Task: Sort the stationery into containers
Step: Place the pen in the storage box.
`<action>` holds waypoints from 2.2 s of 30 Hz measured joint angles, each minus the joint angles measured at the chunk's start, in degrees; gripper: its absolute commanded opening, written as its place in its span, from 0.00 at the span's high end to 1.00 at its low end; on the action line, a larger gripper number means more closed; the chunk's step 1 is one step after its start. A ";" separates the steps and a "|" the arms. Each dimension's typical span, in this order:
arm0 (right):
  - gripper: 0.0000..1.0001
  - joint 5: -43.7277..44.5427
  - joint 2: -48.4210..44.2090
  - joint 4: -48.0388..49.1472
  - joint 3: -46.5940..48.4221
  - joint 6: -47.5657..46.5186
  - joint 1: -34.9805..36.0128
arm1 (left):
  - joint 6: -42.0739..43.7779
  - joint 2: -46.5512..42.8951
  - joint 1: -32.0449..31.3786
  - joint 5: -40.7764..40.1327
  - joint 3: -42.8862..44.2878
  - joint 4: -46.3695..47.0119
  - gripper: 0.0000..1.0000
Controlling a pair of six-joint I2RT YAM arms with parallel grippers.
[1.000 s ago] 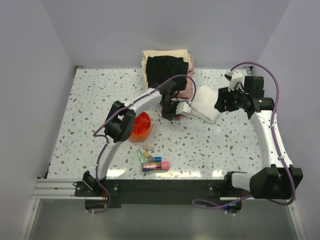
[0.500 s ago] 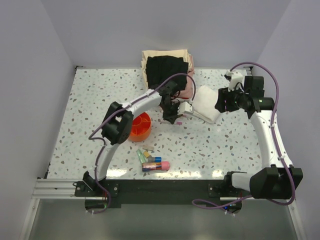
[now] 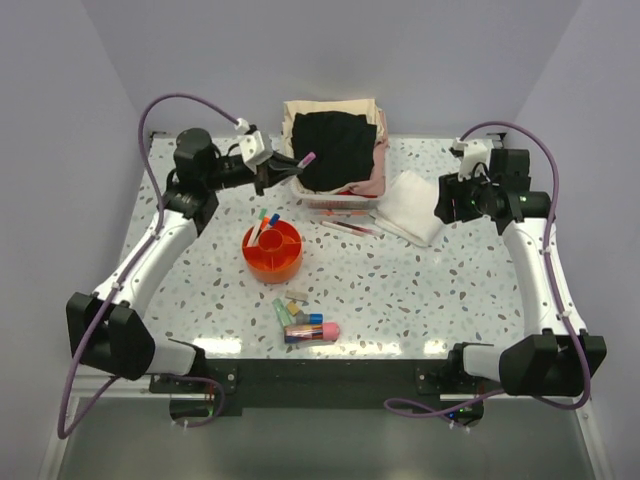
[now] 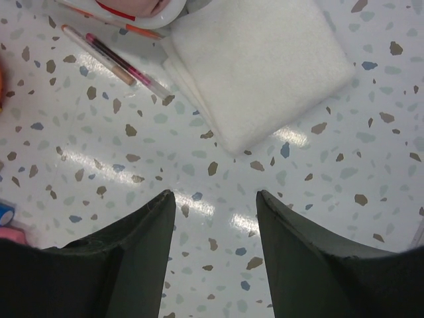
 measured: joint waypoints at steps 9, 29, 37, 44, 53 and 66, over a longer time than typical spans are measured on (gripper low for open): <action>0.44 1.49 2.27 -1.75 1.11 -0.85 0.00 | -8.87 -4.50 12.74 2.69 -21.81 13.81 1.00; 0.44 4.26 8.00 -6.01 6.56 -3.67 0.00 | -8.68 -0.50 18.62 3.56 -38.40 25.22 1.00; 0.44 4.42 8.81 -6.45 6.67 -4.09 0.00 | -7.02 0.68 19.45 3.61 -39.54 25.35 1.00; 0.44 4.42 9.64 -6.40 6.67 -4.11 0.00 | -2.69 1.11 19.61 3.28 -38.73 19.54 0.96; 0.44 4.39 9.75 -6.32 6.64 -4.07 0.00 | 0.87 1.05 19.65 2.62 -38.47 13.79 0.70; 0.44 4.13 9.40 -4.66 3.63 -3.85 0.00 | -7.21 -1.62 19.39 6.71 -21.00 16.65 0.52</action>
